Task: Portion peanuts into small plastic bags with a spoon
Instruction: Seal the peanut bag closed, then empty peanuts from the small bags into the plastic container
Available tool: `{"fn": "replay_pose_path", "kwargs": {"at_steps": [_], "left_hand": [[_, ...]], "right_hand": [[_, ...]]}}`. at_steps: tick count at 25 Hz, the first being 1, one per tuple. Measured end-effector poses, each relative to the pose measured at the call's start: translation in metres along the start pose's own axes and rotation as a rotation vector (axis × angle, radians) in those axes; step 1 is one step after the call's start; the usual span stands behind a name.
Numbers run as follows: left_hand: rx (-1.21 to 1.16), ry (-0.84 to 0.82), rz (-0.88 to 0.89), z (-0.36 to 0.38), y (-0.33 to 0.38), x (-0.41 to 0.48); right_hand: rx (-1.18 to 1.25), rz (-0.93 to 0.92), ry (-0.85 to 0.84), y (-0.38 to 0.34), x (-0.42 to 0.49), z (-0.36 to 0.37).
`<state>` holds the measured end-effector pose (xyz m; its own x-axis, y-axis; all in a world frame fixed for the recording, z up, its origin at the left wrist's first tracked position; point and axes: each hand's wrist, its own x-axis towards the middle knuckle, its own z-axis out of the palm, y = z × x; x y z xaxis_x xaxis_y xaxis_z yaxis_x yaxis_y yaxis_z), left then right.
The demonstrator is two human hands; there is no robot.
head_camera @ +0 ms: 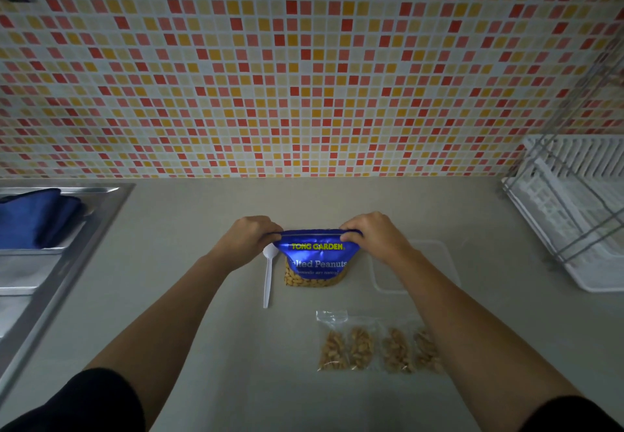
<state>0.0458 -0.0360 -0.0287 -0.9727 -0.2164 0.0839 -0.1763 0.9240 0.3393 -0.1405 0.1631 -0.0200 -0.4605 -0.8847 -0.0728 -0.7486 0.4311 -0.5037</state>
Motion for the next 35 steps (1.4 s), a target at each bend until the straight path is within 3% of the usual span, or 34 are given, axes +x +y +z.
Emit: {"fn": "replay_pose_path", "kwargs": {"at_steps": [3,5,8,12,15,18,19,24,26,29,32,35], "left_hand": [[-0.045,0.090,0.007,0.002,-0.003,-0.002],[-0.168,0.169,-0.162,0.001,0.001,-0.004],[-0.593,0.116,-0.521,0.011,0.014,-0.011],[-0.947,0.170,-0.618,0.041,0.031,-0.020],[-0.932,0.304,-0.738,0.049,0.047,-0.026],[-0.826,0.557,-0.888,0.070,0.071,-0.054],[-0.784,0.553,-0.874,0.080,0.080,-0.066],[-0.492,0.141,-0.490,0.131,0.096,-0.078],[-0.390,0.063,-0.418,0.138,0.097,-0.068],[-0.344,-0.009,-0.356,0.136,0.098,-0.056],[-0.501,0.056,-0.342,0.128,0.094,-0.056],[-0.789,0.061,-0.453,0.118,0.094,-0.061]], "right_hand": [[0.002,-0.013,0.029,0.005,-0.007,-0.001],[0.085,0.071,0.134,0.010,-0.013,0.001],[0.340,0.232,0.235,0.015,-0.026,0.017],[0.538,0.289,0.292,0.008,-0.030,0.039],[0.430,0.296,0.456,0.008,-0.036,0.046],[0.369,0.202,0.538,0.001,-0.067,0.069],[0.364,0.159,0.509,-0.001,-0.079,0.081],[0.122,0.158,0.103,0.009,-0.096,0.122],[0.066,0.156,0.039,0.011,-0.095,0.125],[0.060,0.108,0.061,0.008,-0.095,0.126],[0.106,0.068,0.159,0.003,-0.101,0.123],[0.476,0.201,0.220,-0.005,-0.106,0.118]]}}
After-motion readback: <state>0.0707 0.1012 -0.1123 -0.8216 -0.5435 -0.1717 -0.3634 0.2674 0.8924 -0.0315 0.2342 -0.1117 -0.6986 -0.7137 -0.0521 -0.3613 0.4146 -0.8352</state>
